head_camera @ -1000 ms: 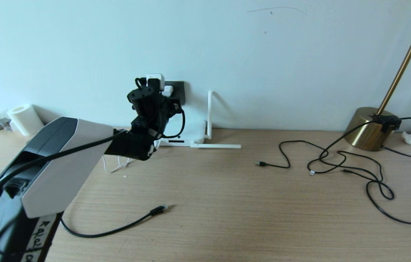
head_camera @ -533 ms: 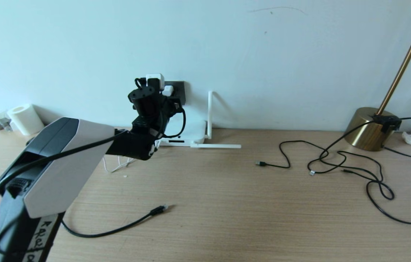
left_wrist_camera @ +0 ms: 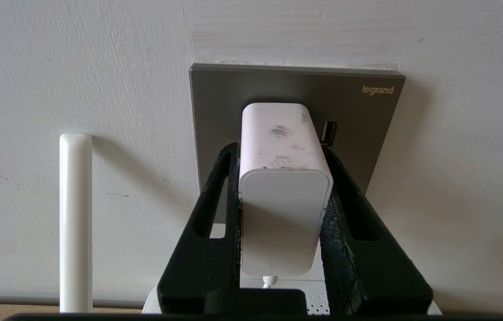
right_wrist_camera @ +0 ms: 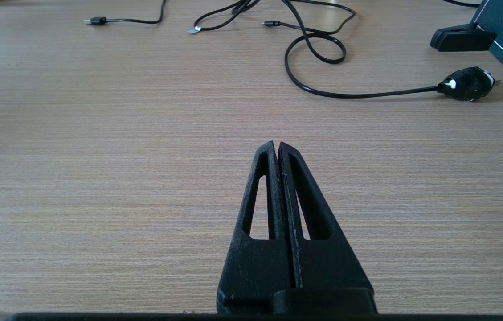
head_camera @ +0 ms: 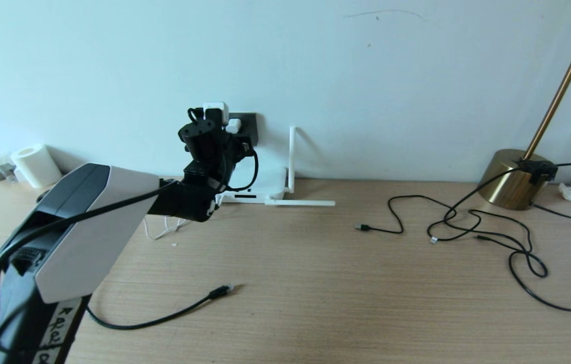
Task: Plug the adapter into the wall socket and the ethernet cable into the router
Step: Plug plug into socket
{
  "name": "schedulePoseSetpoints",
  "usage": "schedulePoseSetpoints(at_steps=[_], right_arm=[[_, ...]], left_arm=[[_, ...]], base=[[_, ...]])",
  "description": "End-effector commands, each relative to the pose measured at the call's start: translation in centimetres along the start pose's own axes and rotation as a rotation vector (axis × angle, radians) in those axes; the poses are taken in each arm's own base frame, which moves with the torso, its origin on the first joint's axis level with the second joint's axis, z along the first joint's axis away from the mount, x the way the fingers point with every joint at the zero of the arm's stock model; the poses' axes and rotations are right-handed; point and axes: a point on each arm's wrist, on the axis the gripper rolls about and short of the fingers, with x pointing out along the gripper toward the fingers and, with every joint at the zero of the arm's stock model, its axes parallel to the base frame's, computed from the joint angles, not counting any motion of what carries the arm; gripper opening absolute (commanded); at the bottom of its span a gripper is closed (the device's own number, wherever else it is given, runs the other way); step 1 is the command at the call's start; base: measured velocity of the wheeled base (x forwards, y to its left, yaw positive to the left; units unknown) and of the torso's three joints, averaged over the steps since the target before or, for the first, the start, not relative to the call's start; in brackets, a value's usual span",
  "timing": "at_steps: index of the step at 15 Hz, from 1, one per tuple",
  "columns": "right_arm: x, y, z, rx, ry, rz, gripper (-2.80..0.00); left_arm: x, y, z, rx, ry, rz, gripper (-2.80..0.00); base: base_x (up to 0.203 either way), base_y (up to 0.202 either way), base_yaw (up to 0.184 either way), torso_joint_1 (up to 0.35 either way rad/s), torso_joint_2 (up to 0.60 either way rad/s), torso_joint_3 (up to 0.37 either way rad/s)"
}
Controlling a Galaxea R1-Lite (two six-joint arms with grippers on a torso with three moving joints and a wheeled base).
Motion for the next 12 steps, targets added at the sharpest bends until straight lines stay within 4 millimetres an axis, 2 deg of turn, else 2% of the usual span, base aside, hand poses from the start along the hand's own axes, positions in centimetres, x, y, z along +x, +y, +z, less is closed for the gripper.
schedulePoseSetpoints(at_steps=[1, 12], right_arm=[[0.0, 0.0, -0.01, 0.0, 0.001, 0.0, -2.8], [0.0, 0.0, -0.01, 0.0, 0.0, 0.0, -2.8]], left_arm=[[0.01, -0.01, -0.2, 0.006, 0.012, -0.002, -2.8], [0.33, 0.01, 0.42, 0.032, -0.013, 0.027, -2.8]], base=[[0.0, 0.0, 0.0, 0.0, 0.0, 0.0], [0.0, 0.0, 0.0, 0.0, 0.0, 0.0]])
